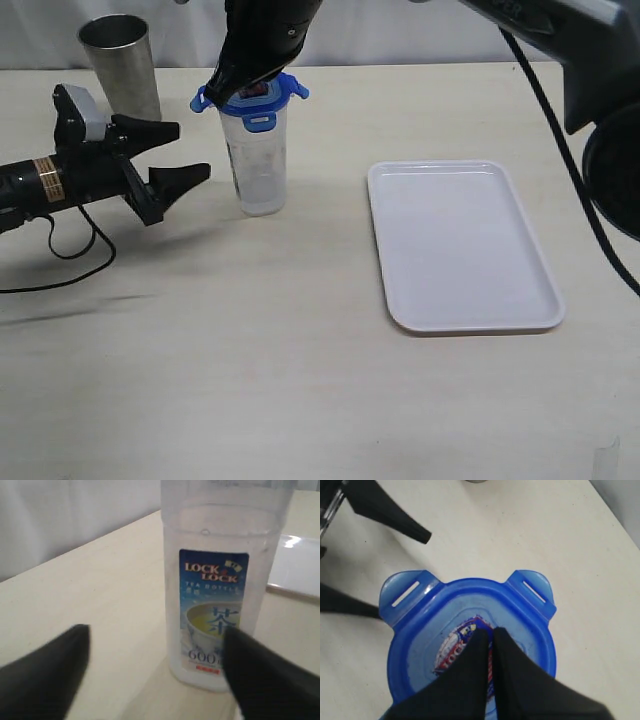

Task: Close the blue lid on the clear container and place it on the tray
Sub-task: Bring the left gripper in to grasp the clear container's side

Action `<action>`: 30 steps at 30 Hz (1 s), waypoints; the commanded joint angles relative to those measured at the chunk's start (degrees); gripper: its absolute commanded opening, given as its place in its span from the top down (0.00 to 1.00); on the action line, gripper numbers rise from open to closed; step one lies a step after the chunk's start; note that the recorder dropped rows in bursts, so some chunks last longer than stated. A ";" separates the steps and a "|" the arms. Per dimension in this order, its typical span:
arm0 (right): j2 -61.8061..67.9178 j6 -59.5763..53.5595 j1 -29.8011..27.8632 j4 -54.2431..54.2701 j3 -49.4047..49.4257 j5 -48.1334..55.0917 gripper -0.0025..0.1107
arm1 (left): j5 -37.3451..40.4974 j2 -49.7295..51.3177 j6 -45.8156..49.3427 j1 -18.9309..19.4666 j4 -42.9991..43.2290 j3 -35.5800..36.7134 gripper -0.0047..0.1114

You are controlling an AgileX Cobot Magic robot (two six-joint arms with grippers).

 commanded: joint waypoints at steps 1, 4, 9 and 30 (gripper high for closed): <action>2.39 0.13 -0.03 1.69 1.48 5.47 0.94 | -0.71 -0.01 0.86 -3.85 -3.19 -0.88 0.11; 2.39 0.13 -0.03 1.69 1.48 5.47 0.94 | 0.20 -0.01 0.86 -5.92 -3.85 -1.96 0.11; 2.39 0.48 -0.03 1.69 1.48 5.47 0.94 | 0.06 -0.01 1.23 -9.73 -5.95 -2.22 0.11; 2.39 0.48 -0.03 1.97 1.48 6.34 0.94 | 1.75 3.69 2.30 -16.08 -14.53 -7.29 0.19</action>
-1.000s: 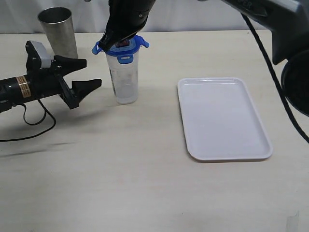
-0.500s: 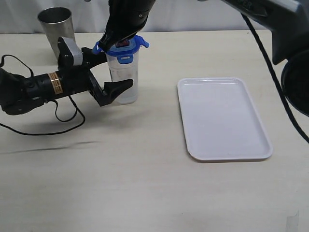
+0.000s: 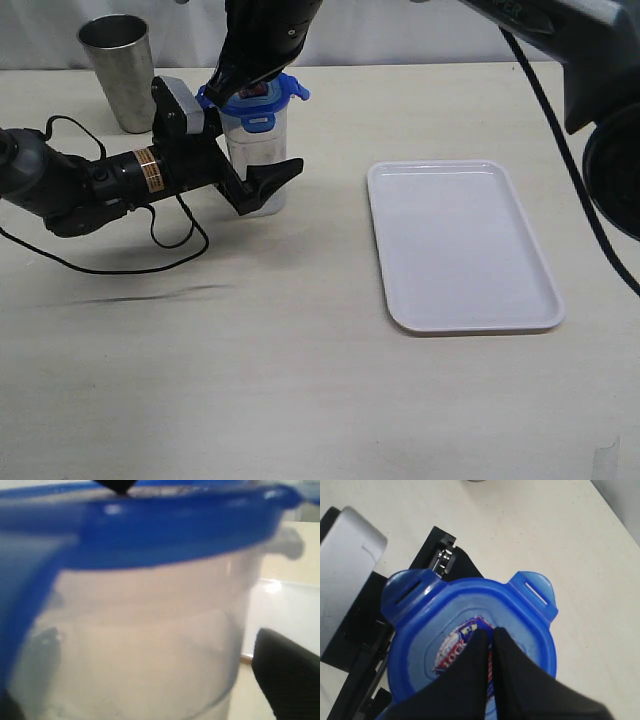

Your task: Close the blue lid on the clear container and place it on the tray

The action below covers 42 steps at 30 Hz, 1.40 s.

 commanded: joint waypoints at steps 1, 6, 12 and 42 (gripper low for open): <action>2.39 0.17 -0.03 1.97 1.48 6.28 0.94 | 1.70 -0.04 0.36 -0.10 -1.02 -0.25 0.25; 2.39 0.17 -0.03 1.97 1.48 6.28 0.94 | 3.84 -0.04 0.36 -0.10 -0.87 -0.25 0.77; 2.07 -1.37 -0.03 1.97 1.48 6.26 0.94 | 6.40 -0.04 0.14 -0.10 0.69 -0.25 0.96; -11.95 -32.65 0.12 9.78 8.07 10.43 0.64 | -1.17 -0.04 -7.25 2.16 6.84 -0.25 0.96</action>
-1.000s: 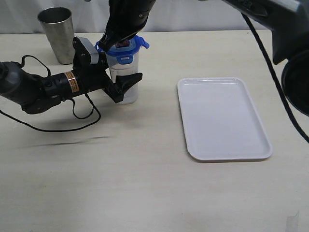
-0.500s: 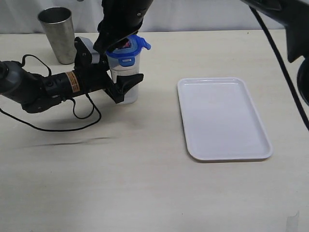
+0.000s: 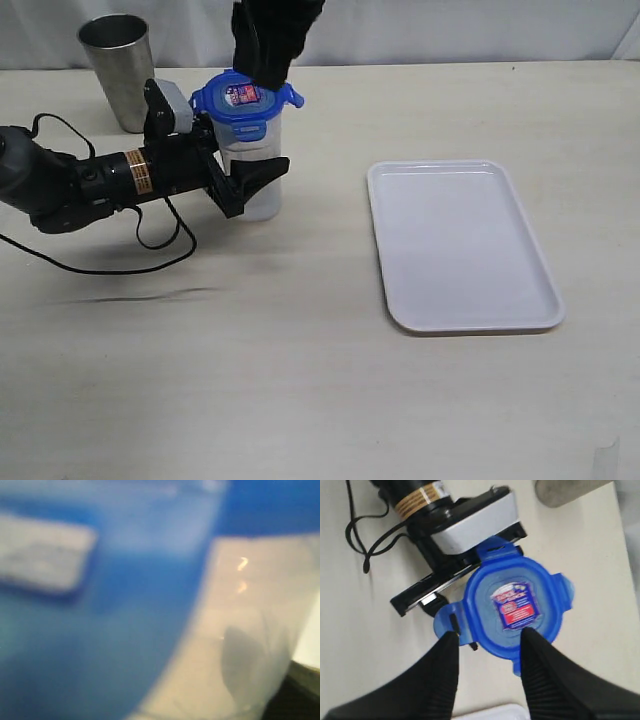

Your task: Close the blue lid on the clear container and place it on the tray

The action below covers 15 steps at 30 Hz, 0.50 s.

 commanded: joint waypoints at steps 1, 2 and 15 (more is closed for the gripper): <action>0.28 -4.32 0.01 3.40 5.50 0.86 0.64 | -1.51 -0.09 -1.18 0.19 1.12 0.08 0.96; 0.28 -5.01 0.01 3.57 6.77 -0.63 0.64 | -1.51 -0.09 -1.18 0.19 1.12 0.08 0.96; 0.28 -4.23 0.01 -0.52 13.54 -14.35 0.64 | -1.51 -0.09 -1.18 0.19 0.81 0.08 0.96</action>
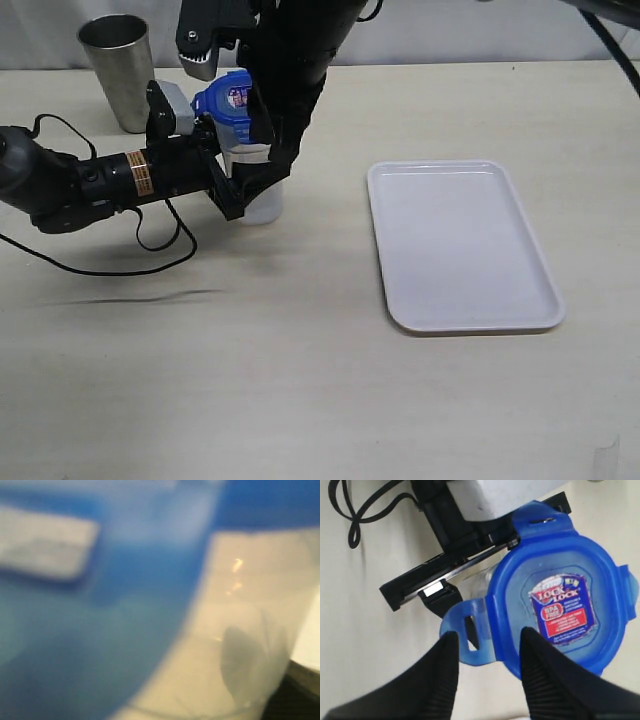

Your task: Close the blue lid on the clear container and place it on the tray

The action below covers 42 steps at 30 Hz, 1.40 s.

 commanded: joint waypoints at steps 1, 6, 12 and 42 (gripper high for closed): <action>-0.25 -0.18 0.01 -0.44 1.21 -4.77 0.64 | -1.28 -0.09 -0.37 0.19 -0.19 0.08 0.96; -0.25 -0.59 0.01 -1.32 4.76 -7.51 0.64 | -1.28 -0.09 -0.37 0.19 -0.19 0.08 0.96; -0.25 -4.20 0.01 -1.32 9.69 -12.93 0.64 | -1.28 -0.09 -0.37 0.19 -0.06 0.08 0.96; 0.67 1.23 0.01 -8.14 17.45 -24.90 0.68 | -1.28 -0.09 -0.54 0.19 0.52 0.08 0.96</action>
